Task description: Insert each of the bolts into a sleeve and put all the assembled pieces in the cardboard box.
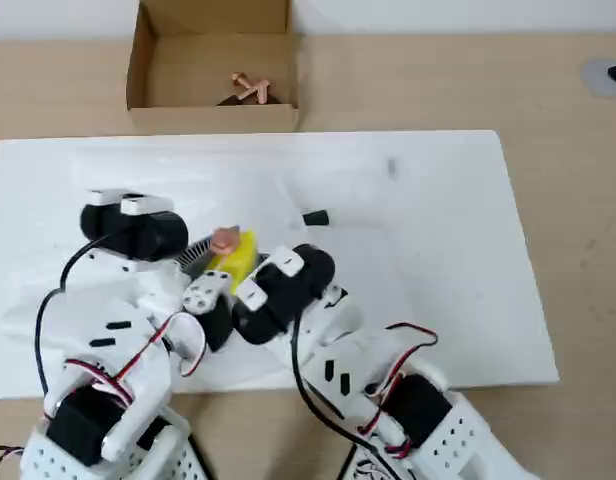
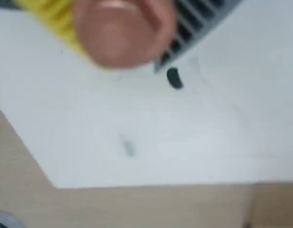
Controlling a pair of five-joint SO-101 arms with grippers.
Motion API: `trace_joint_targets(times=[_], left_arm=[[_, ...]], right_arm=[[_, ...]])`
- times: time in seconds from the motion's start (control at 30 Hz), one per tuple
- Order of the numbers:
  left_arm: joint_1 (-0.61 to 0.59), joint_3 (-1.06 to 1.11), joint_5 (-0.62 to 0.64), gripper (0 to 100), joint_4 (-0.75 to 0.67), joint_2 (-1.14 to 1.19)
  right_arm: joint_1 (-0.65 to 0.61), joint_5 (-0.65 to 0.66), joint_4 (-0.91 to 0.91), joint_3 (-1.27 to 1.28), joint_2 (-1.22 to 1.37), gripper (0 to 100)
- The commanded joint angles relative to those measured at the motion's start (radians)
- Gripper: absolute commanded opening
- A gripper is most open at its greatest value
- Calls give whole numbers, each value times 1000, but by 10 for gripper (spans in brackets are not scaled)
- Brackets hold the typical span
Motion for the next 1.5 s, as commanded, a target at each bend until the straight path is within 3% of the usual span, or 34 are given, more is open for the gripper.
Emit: trace_joint_targets(times=[0.0, 0.37, 0.53, 0.7, 0.8, 0.97, 1.1, 1.47], left_arm=[[-38, -94, 43, 164, 74, -4], [-130, -258, 18, 208, 318, -2], [-345, -348, -117, 206, 341, 39], [-577, -338, -276, 206, 338, 173], [-664, -298, -338, 206, 295, 214], [-752, -114, -391, 207, 106, 223], [-764, 51, -428, 207, -35, 217], [-763, 187, -433, 207, -181, 225]], right_arm=[[-5, -11, -21, -8, -21, 9], [24, -12, -29, -7, -19, 9], [213, -78, -61, -77, 50, 9], [294, -81, -118, -308, 394, 9], [297, -81, -183, -476, 653, 9], [320, -81, -241, -814, 1072, 9], [383, -81, -236, -1119, 1392, 9], [441, -75, -235, -1922, 2100, 9]])
